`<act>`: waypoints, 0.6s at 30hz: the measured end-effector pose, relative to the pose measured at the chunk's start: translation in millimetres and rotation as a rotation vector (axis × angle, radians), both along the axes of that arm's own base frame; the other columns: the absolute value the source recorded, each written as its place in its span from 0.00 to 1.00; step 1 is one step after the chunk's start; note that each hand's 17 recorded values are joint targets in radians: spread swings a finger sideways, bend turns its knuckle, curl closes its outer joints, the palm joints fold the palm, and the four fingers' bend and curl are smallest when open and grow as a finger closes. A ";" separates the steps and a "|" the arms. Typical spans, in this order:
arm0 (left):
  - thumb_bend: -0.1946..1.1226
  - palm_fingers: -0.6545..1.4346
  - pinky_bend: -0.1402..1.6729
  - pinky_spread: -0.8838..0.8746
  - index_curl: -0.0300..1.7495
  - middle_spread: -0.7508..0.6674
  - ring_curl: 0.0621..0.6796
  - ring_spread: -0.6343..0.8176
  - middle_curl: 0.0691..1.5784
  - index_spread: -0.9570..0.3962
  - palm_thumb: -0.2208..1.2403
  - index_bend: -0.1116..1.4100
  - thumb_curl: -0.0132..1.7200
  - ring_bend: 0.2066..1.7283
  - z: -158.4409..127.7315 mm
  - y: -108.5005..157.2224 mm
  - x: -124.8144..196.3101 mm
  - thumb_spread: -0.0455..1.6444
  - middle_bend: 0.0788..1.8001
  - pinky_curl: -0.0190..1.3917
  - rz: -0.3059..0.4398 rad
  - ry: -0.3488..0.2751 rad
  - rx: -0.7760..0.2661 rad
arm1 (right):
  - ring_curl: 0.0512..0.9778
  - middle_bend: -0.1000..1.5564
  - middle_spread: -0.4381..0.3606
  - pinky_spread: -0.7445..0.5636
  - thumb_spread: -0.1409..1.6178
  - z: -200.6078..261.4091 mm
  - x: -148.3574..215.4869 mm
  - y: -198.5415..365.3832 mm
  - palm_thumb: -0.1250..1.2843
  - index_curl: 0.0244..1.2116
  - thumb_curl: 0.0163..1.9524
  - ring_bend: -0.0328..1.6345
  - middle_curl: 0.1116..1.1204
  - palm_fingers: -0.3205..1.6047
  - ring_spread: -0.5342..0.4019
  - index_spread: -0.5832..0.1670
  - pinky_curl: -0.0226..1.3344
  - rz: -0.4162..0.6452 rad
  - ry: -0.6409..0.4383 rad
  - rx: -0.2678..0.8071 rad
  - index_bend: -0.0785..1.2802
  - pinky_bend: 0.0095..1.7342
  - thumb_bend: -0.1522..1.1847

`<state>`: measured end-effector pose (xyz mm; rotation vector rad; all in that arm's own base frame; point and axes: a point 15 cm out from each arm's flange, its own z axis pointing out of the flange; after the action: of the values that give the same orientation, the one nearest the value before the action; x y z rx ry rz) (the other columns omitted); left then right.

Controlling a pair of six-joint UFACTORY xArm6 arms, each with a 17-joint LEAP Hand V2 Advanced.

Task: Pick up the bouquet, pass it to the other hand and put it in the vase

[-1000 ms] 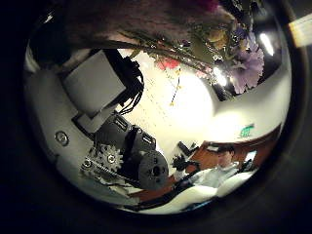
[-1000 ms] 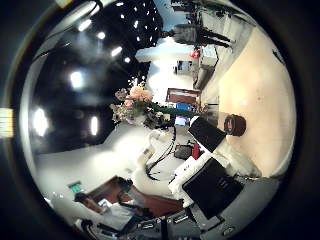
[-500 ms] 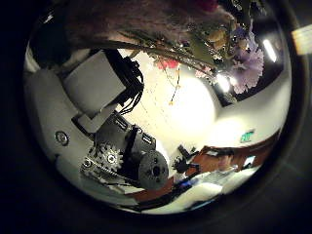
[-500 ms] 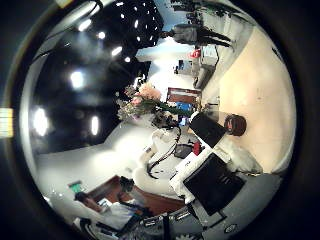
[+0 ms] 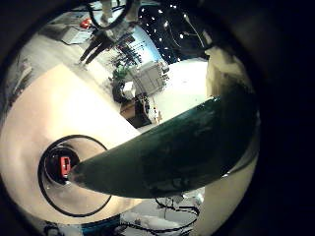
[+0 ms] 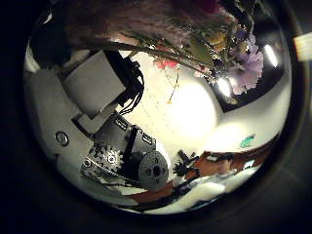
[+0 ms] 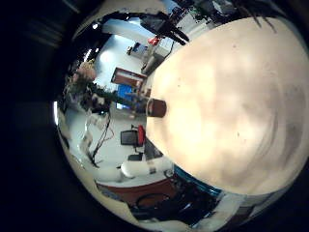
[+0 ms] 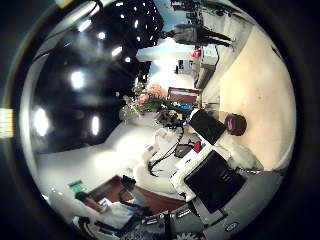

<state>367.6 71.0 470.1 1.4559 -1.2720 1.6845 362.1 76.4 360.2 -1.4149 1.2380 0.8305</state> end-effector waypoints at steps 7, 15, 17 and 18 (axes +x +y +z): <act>0.06 0.17 0.37 0.30 0.71 0.35 0.80 0.28 0.50 0.25 0.50 0.29 0.38 0.66 -13.0 2.5 -8.0 0.57 0.40 0.74 -0.009 0.007 0.021 | 0.15 0.21 0.53 0.95 0.66 0.0 0.1 -0.6 0.63 0.25 0.26 0.37 0.24 0.35 0.66 0.25 0.19 -0.002 0.000 0.000 0.19 0.36 0.10; 0.10 0.15 0.23 0.74 0.45 0.82 0.32 0.74 0.26 0.57 0.28 0.07 0.27 0.37 -36.5 31.7 -33.3 0.55 0.11 0.52 0.008 0.003 0.084 | 0.14 0.21 0.52 0.95 0.66 0.1 -0.1 -0.8 0.63 0.25 0.26 0.37 0.24 0.36 0.65 0.26 0.18 -0.001 -0.002 0.001 0.19 0.36 0.10; 0.11 0.17 0.21 0.79 0.40 0.86 0.29 0.78 0.24 0.61 0.27 0.08 0.25 0.34 -36.5 44.2 -40.0 0.54 0.09 0.47 0.041 0.000 0.060 | 0.14 0.21 0.52 0.95 0.66 0.4 -0.1 -0.1 0.63 0.25 0.26 0.37 0.24 0.36 0.65 0.26 0.18 0.001 -0.003 0.000 0.19 0.36 0.10; 0.11 0.18 0.21 0.81 0.37 0.87 0.27 0.80 0.23 0.63 0.26 0.08 0.25 0.33 -36.1 51.1 -44.5 0.54 0.08 0.46 0.052 -0.001 0.044 | 0.14 0.21 0.52 0.95 0.66 0.4 -0.2 0.4 0.63 0.25 0.26 0.37 0.24 0.36 0.65 0.26 0.18 0.003 -0.003 0.000 0.19 0.36 0.10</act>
<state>323.1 122.1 434.0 1.5265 -1.2891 1.7007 361.9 76.8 360.6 -1.4177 1.2336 0.8297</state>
